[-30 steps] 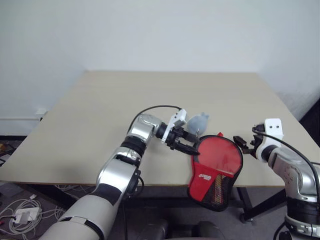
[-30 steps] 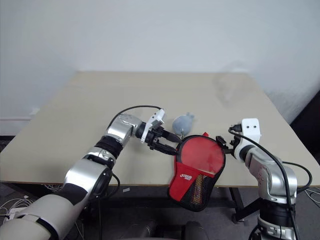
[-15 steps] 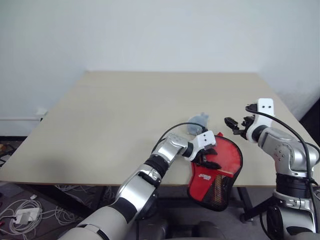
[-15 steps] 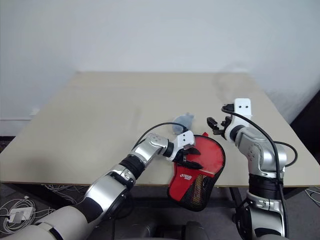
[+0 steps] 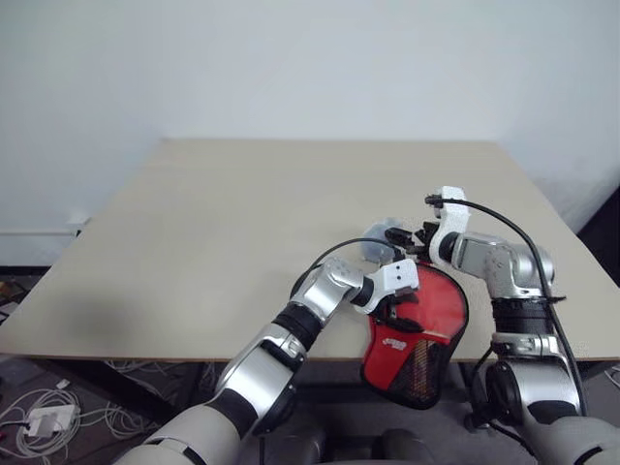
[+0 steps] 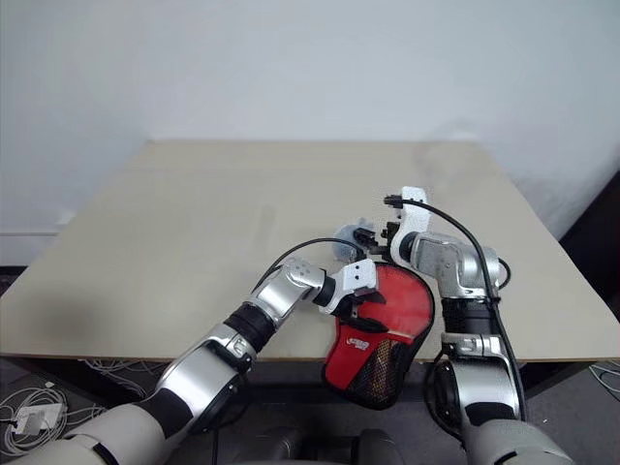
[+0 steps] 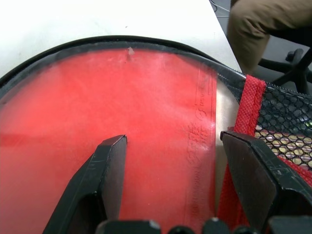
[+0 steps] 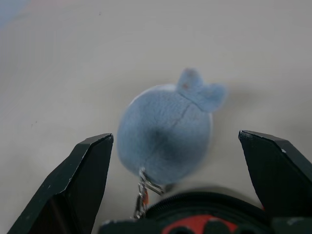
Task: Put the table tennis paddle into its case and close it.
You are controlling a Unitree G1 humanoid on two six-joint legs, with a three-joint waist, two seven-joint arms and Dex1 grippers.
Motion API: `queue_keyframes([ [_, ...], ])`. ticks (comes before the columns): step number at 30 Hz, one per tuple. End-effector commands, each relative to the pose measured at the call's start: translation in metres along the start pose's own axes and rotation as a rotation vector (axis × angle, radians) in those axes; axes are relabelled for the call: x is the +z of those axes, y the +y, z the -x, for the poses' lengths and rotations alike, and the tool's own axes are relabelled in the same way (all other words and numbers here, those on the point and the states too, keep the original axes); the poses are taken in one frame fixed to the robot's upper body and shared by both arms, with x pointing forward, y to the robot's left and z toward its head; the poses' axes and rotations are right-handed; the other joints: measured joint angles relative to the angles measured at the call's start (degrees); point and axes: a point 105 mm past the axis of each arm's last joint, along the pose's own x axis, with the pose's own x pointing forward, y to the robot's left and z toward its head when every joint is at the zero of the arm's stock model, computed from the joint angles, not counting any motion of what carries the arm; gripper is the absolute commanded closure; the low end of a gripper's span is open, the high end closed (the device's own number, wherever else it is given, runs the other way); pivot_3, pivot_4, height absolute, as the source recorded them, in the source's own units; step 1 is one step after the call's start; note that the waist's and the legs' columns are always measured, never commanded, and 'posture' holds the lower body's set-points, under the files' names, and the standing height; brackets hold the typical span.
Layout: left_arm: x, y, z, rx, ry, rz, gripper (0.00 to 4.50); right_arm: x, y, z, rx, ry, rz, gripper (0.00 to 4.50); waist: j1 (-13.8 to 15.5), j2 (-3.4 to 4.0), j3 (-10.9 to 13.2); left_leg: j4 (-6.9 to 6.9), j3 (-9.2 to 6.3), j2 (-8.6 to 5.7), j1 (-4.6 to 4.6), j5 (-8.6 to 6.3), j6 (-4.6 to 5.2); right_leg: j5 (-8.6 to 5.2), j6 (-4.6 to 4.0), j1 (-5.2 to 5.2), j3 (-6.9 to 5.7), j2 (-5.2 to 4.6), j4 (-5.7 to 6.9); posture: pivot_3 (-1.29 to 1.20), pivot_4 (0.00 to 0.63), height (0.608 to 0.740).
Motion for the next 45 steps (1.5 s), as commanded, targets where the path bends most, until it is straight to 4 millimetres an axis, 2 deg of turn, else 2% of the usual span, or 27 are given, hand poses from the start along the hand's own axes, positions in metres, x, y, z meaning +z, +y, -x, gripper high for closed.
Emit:
queue_keyframes([
  [1,-0.044,-0.017,-0.009,-0.054,0.153,0.119,1.25,0.017,0.0,-0.006,0.022,-0.043,-0.005,0.0,0.0,0.0,0.0,0.0,0.0,0.0,0.0,0.0,0.0,0.0,0.0,0.0,0.0,0.0,-0.01,0.0,0.0,0.74],
  [8,-0.046,-0.019,-0.009,-0.051,0.155,0.13,1.25,0.017,-0.003,-0.021,0.03,-0.01,-0.01,0.0,-0.2,0.15,-0.2,-0.02,0.0,0.0,0.02,0.0,-0.02,0.0,-0.01,0.0,0.03,0.01,0.0,0.0,0.0,0.74],
  [22,-0.047,-0.018,-0.007,-0.033,0.158,0.141,1.25,-0.003,0.021,-0.044,0.113,0.115,0.015,0.0,-0.2,0.36,-0.5,-0.04,0.0,-0.01,0.03,-0.01,-0.04,0.0,-0.01,-0.01,0.02,0.02,0.0,0.0,0.0,0.74],
  [25,-0.048,-0.018,-0.007,-0.03,0.16,0.144,1.22,-0.001,0.019,-0.045,0.097,0.092,0.044,0.64,-0.3,0.38,-0.5,-0.04,0.0,0.0,0.03,-0.02,-0.05,0.0,-0.02,-0.02,0.02,0.02,0.0,0.0,0.0,0.74],
  [33,-0.049,-0.019,-0.008,-0.036,0.168,0.163,1.22,0.013,0.007,-0.043,-0.006,-0.032,0.097,3.38,-0.2,0.39,-0.6,-0.05,0.0,-0.01,0.04,-0.02,-0.06,0.0,-0.02,-0.02,0.03,0.04,0.01,0.0,0.0,0.74],
  [36,-0.049,-0.019,-0.008,-0.038,0.17,0.166,1.22,0.014,0.004,-0.043,-0.036,-0.047,0.112,4.11,-0.3,0.4,-0.6,-0.05,0.0,-0.01,0.04,-0.01,-0.06,0.0,-0.02,-0.02,0.03,0.03,0.0,0.0,0.0,0.74],
  [38,-0.049,-0.019,-0.008,-0.04,0.172,0.169,1.22,0.025,0.0,-0.039,-0.076,-0.134,0.087,4.33,-0.2,0.41,-0.6,-0.05,0.0,-0.01,0.04,-0.01,-0.07,0.0,-0.02,-0.02,0.03,0.04,0.01,0.0,0.0,0.74],
  [40,-0.049,-0.019,-0.008,-0.039,0.174,0.175,1.22,0.035,-0.011,-0.033,-0.144,-0.209,0.057,4.33,-0.2,0.41,-0.6,-0.06,-0.02,-0.01,0.04,0.0,-0.08,0.0,-0.02,-0.02,0.02,0.04,0.02,0.0,0.0,0.74],
  [45,-0.049,-0.018,-0.009,-0.037,0.174,0.188,1.22,0.045,-0.035,-0.023,-0.268,-0.292,0.01,4.33,-0.2,0.41,-0.6,-0.05,-0.02,-0.04,0.04,0.01,-0.09,0.0,-0.02,-0.01,0.03,0.06,0.02,0.0,0.0,0.74],
])
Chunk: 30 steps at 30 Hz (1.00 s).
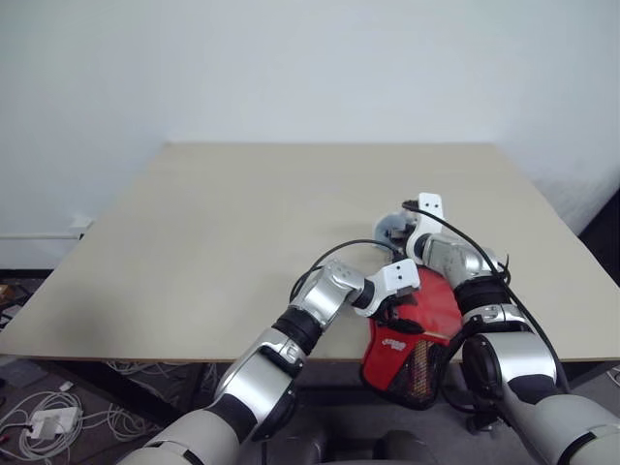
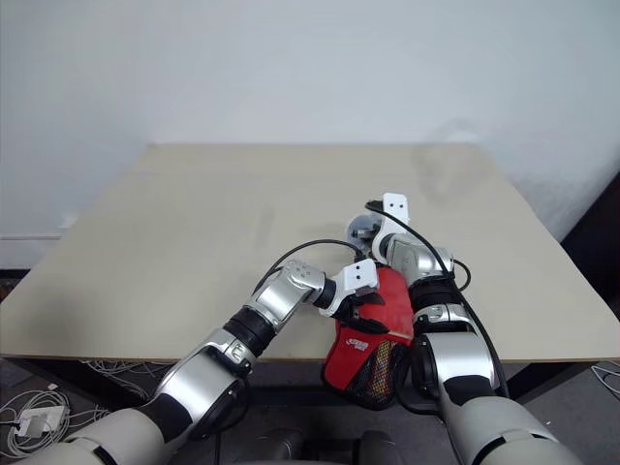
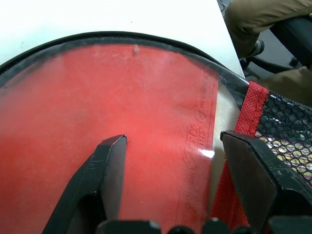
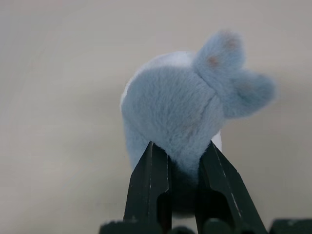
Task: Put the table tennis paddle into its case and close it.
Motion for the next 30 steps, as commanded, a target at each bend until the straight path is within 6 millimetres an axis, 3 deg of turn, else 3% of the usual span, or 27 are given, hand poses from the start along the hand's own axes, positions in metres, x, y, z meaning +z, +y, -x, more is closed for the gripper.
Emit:
queue_keyframes([
  [1,-0.049,-0.014,-0.01,-0.052,0.163,0.136,1.22,0.05,-0.018,0.013,-0.086,-0.204,-0.014,4.33,0.0,0.0,0.0,0.0,0.0,0.0,0.0,0.0,-0.01,0.0,0.0,-0.01,0.01,-0.01,0.0,0.0,0.0,0.74],
  [8,-0.048,-0.013,-0.011,-0.048,0.16,0.145,1.22,0.056,-0.055,0.03,-0.191,-0.263,-0.015,4.34,0.3,0.01,0.0,0.02,-0.03,-0.06,0.0,0.01,0.01,0.0,0.0,0.06,0.0,-0.03,-0.01,0.0,0.0,0.74],
  [15,-0.049,-0.015,-0.013,-0.055,0.159,0.164,1.22,0.047,-0.096,0.063,-0.294,-0.275,0.03,4.34,0.5,0.03,0.0,0.06,-0.14,-0.1,0.0,0.01,0.03,-0.01,0.0,0.15,-0.03,-0.08,-0.06,0.0,0.0,0.74],
  [23,-0.052,-0.021,-0.016,-0.08,0.162,0.183,1.22,0.044,-0.129,0.129,-0.393,-0.355,0.011,4.34,1.0,0.04,0.0,0.09,-0.28,-0.1,-0.05,0.01,0.05,-0.03,0.03,0.25,-0.04,-0.17,-0.15,0.0,0.0,0.74],
  [30,-0.053,-0.026,-0.019,-0.104,0.168,0.181,1.22,0.033,-0.139,0.184,-0.423,-0.383,-0.014,4.34,1.9,0.02,0.0,0.11,-0.3,-0.1,-0.05,-0.01,0.09,-0.12,0.16,0.32,-0.05,-0.2,-0.19,0.0,0.0,0.74],
])
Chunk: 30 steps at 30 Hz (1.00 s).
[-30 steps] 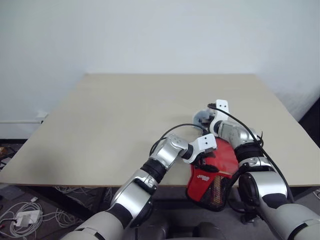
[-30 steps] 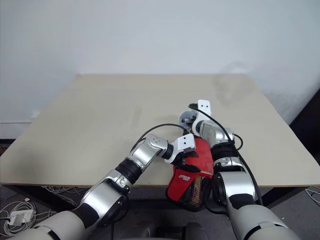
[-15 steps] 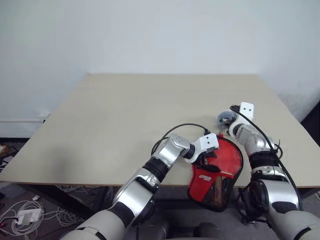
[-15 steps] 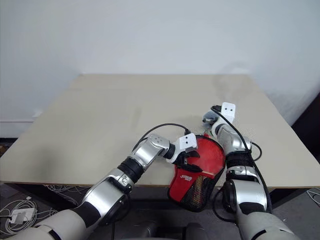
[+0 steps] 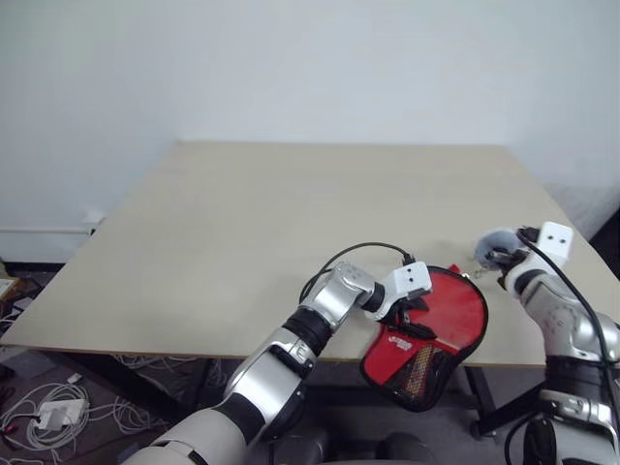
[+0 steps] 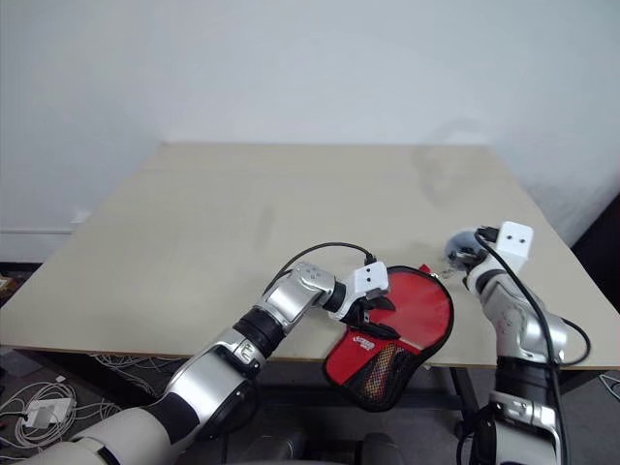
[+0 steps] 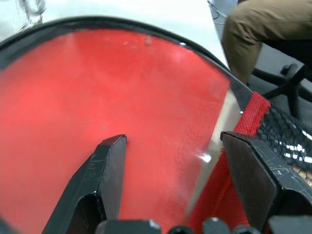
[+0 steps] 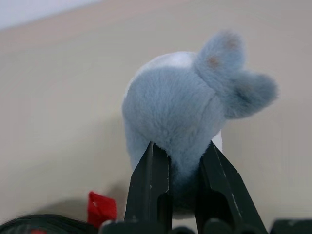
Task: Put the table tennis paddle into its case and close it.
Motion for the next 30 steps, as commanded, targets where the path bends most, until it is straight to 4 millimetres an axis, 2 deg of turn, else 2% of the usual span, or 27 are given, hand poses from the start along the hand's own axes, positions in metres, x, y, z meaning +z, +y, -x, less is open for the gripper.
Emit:
queue_keyframes([
  [1,-0.06,-0.012,-0.003,-0.04,0.181,0.163,1.22,0.057,-0.027,0.042,-0.075,-0.202,0.023,4.34,0.4,0.0,0.0,0.0,-0.02,0.0,0.0,0.0,0.01,-0.07,0.11,0.02,-0.01,-0.01,-0.01,0.0,0.0,0.74],
  [4,-0.061,-0.014,-0.005,-0.049,0.183,0.161,1.22,0.047,-0.037,0.055,-0.106,-0.166,0.016,4.34,0.7,0.0,0.0,0.04,-0.05,0.0,0.03,-0.03,0.07,-0.19,0.29,0.15,-0.04,-0.05,-0.11,0.0,0.0,0.74],
  [7,-0.06,-0.015,-0.006,-0.058,0.185,0.158,1.22,0.029,-0.046,0.055,-0.164,-0.097,-0.005,4.35,0.6,0.01,0.0,0.03,-0.08,0.02,0.09,-0.05,0.12,-0.2,0.3,0.35,-0.07,-0.04,-0.39,0.0,0.0,0.74],
  [14,-0.058,-0.014,-0.006,-0.053,0.183,0.136,1.22,-0.005,-0.028,0.042,-0.158,0.01,-0.005,4.35,0.6,0.01,0.0,0.02,-0.09,0.03,0.1,-0.09,0.19,-0.21,0.32,0.41,-0.11,-0.05,-0.51,0.0,0.0,0.74],
  [19,-0.04,-0.005,-0.005,-0.014,0.105,0.047,1.22,-0.01,-0.012,0.036,-0.123,0.016,-0.01,4.35,0.4,-0.02,0.0,0.02,-0.08,0.06,0.17,-0.1,0.19,-0.2,0.33,0.48,-0.11,-0.04,-0.54,0.0,0.0,0.74],
  [20,-0.03,-0.001,-0.006,0.008,0.07,0.049,1.22,-0.01,-0.011,0.035,-0.121,0.015,-0.011,4.35,0.5,-0.02,0.0,0.03,-0.08,0.06,0.16,-0.1,0.19,-0.2,0.33,0.48,-0.11,-0.05,-0.54,0.0,0.0,0.74],
  [23,0.021,0.011,-0.006,0.047,-0.089,0.071,1.22,-0.01,-0.008,0.033,-0.114,0.015,-0.012,4.35,0.4,-0.05,0.0,0.05,-0.07,0.06,0.14,-0.1,0.19,-0.2,0.34,0.46,-0.11,-0.04,-0.55,0.0,0.0,0.74],
  [24,0.031,0.012,-0.005,0.046,-0.11,0.064,1.22,-0.01,-0.008,0.033,-0.113,0.015,-0.013,4.35,0.4,-0.05,0.0,0.06,-0.07,0.06,0.1,-0.1,0.19,-0.19,0.34,0.41,-0.11,-0.03,-0.54,0.0,0.0,0.74],
  [27,0.044,0.011,-0.008,0.038,-0.116,0.028,1.22,-0.011,-0.007,0.033,-0.113,0.016,-0.015,4.35,0.4,0.09,0.1,0.04,-0.07,0.06,0.03,-0.09,0.19,-0.19,0.36,0.33,-0.12,0.0,-0.52,0.0,0.0,0.74],
  [30,0.049,0.006,-0.016,0.016,-0.091,-0.03,1.22,-0.011,-0.006,0.033,-0.114,0.015,-0.018,4.35,0.4,0.19,0.3,-0.05,-0.02,0.06,-0.02,-0.1,0.19,-0.16,0.3,0.27,-0.08,0.01,-0.52,0.0,0.0,0.74],
])
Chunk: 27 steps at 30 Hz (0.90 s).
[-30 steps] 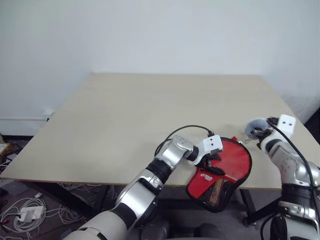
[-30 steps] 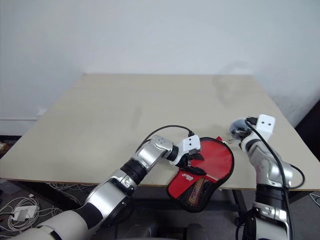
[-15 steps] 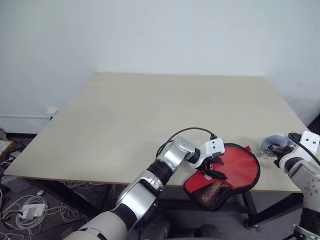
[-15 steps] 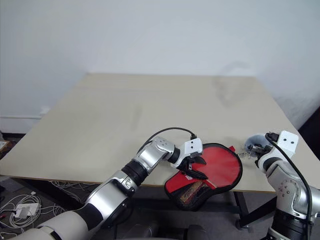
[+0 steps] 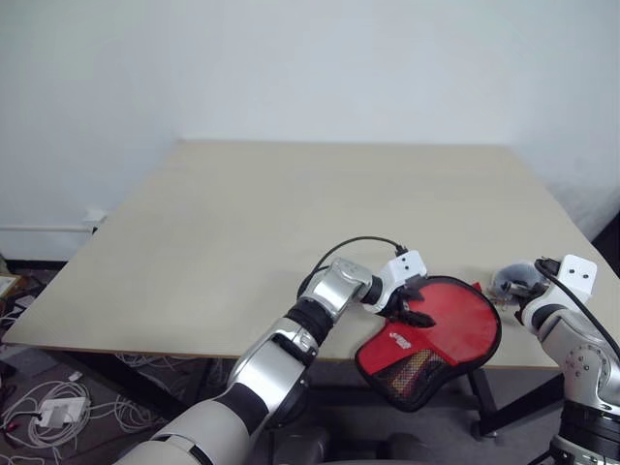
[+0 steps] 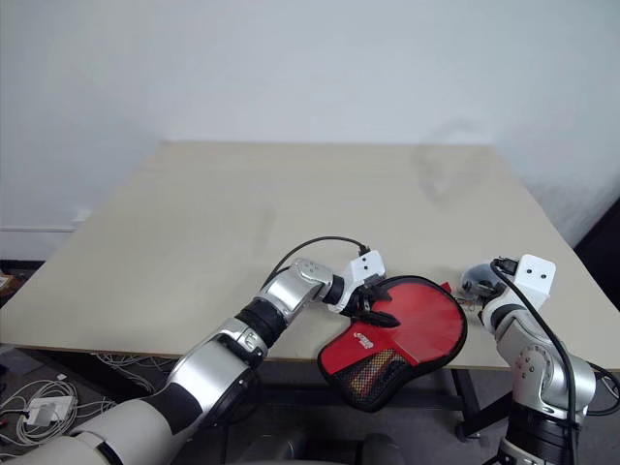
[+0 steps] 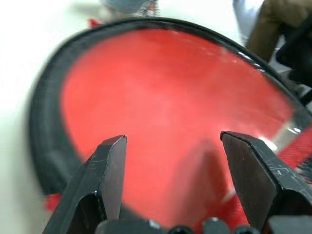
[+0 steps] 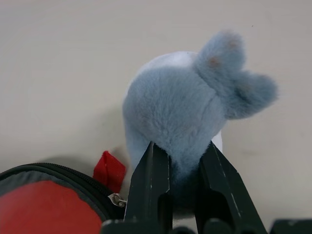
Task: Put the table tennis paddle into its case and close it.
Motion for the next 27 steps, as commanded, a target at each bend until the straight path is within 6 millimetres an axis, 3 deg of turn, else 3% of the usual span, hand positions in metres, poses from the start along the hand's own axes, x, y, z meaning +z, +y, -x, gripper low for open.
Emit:
queue_keyframes([
  [1,0.033,-0.021,-0.023,-0.079,-0.037,-0.119,1.22,0.02,0.004,0.005,0.003,-0.083,0.008,4.35,0.0,0.06,0.1,-0.01,0.0,0.0,-0.01,0.0,0.0,0.1,-0.17,-0.06,0.01,0.0,0.0,0.0,0.0,0.74],
  [12,0.048,-0.053,-0.045,-0.206,-0.054,-0.236,1.22,0.015,0.006,0.008,-0.002,-0.079,-0.008,4.35,0.0,0.22,0.2,0.02,0.0,0.0,-0.01,0.0,0.0,-0.02,0.04,-0.09,0.03,0.0,0.0,0.0,0.0,0.74],
  [15,0.034,-0.057,-0.052,-0.217,0.007,-0.296,1.22,0.015,0.003,0.009,-0.015,-0.084,-0.018,4.35,0.0,0.23,0.2,0.02,0.0,0.0,0.0,0.0,0.0,-0.02,0.04,-0.09,0.03,0.0,0.0,0.0,0.0,0.74],
  [18,0.018,-0.064,-0.058,-0.259,0.069,-0.246,1.22,0.015,0.002,0.011,-0.022,-0.087,-0.022,4.36,0.0,0.21,0.2,0.02,0.0,0.0,0.02,0.0,0.0,-0.02,0.03,-0.05,0.03,-0.01,0.0,0.0,0.0,0.74],
  [27,-0.014,-0.063,-0.062,-0.244,0.24,-0.298,1.22,0.013,0.0,0.02,-0.041,-0.088,-0.025,4.36,0.0,-0.04,0.1,0.05,-0.05,0.04,0.21,-0.01,0.01,-0.04,0.06,0.22,-0.02,0.0,-0.05,0.0,0.0,0.74],
])
